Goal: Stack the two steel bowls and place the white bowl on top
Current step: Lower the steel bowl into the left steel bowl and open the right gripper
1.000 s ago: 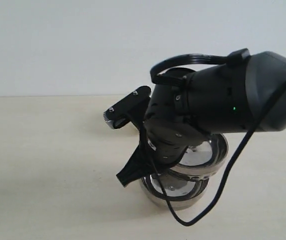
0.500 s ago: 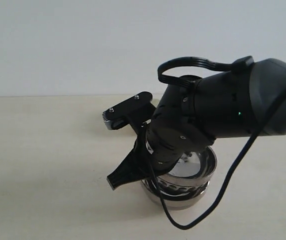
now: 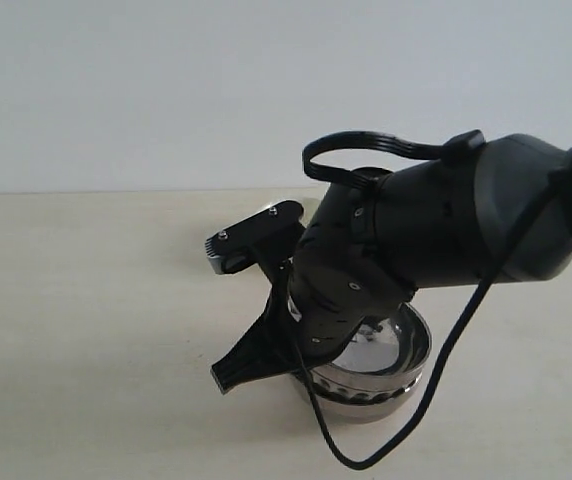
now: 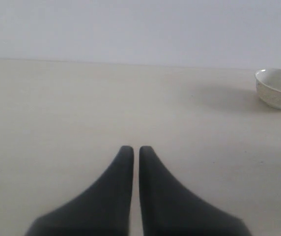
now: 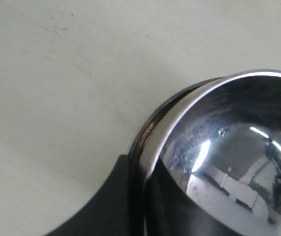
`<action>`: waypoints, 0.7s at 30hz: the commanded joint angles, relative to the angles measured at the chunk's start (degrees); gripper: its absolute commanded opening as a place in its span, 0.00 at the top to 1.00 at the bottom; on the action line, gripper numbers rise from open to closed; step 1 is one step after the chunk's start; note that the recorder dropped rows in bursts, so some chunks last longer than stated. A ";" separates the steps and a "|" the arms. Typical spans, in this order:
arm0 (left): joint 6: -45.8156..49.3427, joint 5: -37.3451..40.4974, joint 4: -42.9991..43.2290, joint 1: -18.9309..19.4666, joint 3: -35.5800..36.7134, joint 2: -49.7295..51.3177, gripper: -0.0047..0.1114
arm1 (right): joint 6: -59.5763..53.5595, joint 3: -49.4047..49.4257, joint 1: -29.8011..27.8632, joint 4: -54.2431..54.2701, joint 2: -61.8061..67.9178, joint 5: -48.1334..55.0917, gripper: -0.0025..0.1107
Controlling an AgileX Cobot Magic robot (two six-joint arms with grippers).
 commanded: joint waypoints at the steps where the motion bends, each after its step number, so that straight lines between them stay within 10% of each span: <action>1: -0.27 -0.43 0.00 -0.29 0.17 -0.18 0.93 | -0.44 0.02 -0.32 -0.13 -0.01 -1.00 0.97; 11: -0.27 -0.43 0.00 -0.29 0.17 -0.18 0.93 | -0.44 -0.35 -0.32 -0.04 -0.01 -1.25 0.60; 21: -0.27 -0.43 0.00 -0.29 0.17 -0.18 0.93 | -0.45 -1.83 -0.32 -0.04 -5.47 -0.29 0.66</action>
